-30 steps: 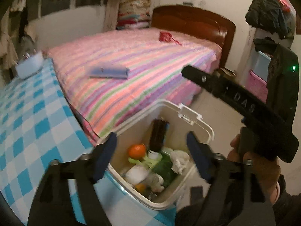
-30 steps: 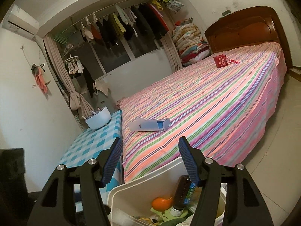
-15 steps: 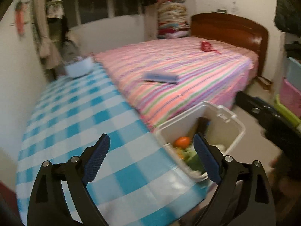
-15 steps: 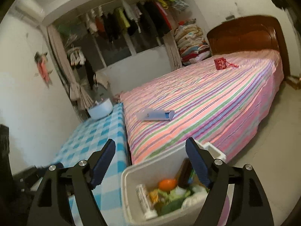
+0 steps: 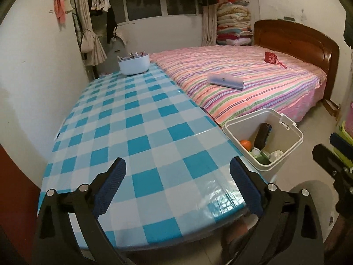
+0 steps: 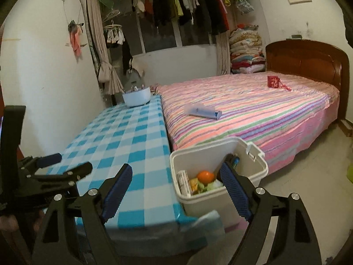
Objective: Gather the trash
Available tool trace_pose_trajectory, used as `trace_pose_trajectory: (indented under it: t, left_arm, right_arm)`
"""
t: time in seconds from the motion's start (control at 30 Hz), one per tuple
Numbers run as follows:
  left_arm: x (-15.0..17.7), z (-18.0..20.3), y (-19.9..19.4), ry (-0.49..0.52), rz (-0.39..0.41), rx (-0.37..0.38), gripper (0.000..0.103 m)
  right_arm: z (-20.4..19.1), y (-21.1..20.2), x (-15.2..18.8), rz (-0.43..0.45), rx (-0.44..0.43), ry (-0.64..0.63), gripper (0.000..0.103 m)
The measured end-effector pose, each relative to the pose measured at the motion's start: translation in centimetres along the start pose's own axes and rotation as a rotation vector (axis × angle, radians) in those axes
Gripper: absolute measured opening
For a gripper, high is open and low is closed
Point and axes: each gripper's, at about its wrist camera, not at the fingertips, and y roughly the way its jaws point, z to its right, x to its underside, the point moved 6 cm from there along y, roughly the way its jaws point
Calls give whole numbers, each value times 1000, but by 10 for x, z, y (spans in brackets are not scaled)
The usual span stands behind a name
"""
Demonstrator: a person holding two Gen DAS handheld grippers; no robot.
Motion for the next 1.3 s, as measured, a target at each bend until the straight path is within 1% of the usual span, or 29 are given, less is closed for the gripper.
trace_pose_trajectory:
  t: [0.17,0.4,0.9,1.3]
  left_arm:
    - [0,3,-9,8,4,-1,94]
    - [0,8,-10,18,-4,5,94]
    - [3,16,8,46,-54,23,94]
    - [4,16,19,52,-74,30,94]
  right_arm:
    - [5,-6,-3,7,14,8,80]
    - [7,-8,-7,9,13,13,80]
    - [15,9,-4,-26,19,34,80]
    - [15,21,-3,-48,16,38,80]
